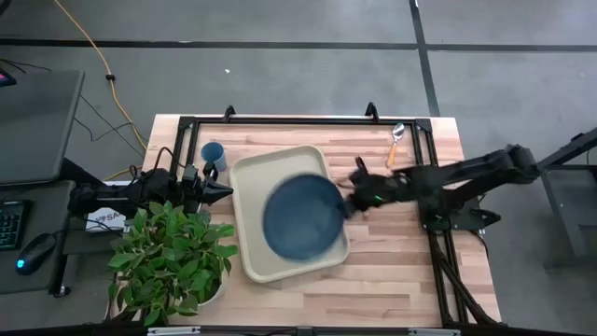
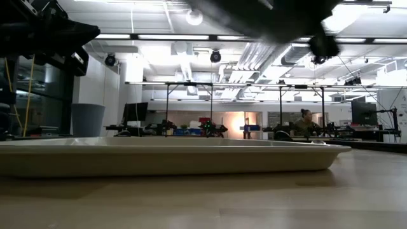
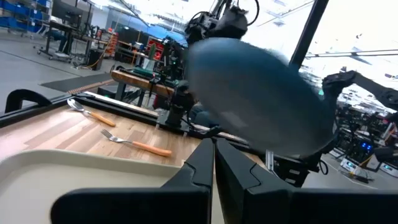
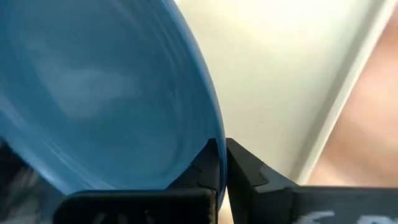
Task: Pick and place plate/cup/fork/spoon on tray
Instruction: Put the blue plate in the middle of the white serving tray
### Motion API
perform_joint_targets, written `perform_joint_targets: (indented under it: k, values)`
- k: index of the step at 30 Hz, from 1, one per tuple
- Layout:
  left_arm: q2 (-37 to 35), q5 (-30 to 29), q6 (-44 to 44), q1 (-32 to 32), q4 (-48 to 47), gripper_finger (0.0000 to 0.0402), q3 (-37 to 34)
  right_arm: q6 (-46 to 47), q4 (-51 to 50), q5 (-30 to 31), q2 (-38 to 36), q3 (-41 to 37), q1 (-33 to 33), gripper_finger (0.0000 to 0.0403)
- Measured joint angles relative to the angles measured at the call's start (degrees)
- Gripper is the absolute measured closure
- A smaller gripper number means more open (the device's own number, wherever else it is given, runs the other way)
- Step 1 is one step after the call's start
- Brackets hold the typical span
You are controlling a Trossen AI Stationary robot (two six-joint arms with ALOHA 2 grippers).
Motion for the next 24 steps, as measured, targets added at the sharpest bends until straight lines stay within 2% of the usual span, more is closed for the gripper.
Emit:
perform_joint_targets:
  k: [4, 6, 11, 16, 24]
  values:
    - [0.0, 0.0, 0.0, 0.0, 0.0, 0.0401, 0.0, -1.4, 1.6, 4.9, 8.9, 5.7, -6.2, 0.0403]
    - [0.0, 0.0, 0.0, 0.0, 0.0, 0.0401, 0.0, -1.1, 1.8, 5.4, 13.5, 8.7, -8.4, 0.0403]
    - [0.0, 0.0, 0.0, 0.0, 0.0, 0.0401, 0.0, -2.5, -3.1, -0.3, 24.8, 14.7, -12.4, 0.0403]
    - [0.0, 0.0, 0.0, 0.0, 0.0, 0.0401, 0.0, -5.8, -1.2, -12.6, 33.2, 15.0, -15.2, 0.0403]
    - [0.0, 0.0, 0.0, 0.0, 0.0, 0.0401, 0.0, -2.4, 0.1, -14.4, 36.0, 15.2, -15.3, 0.0403]
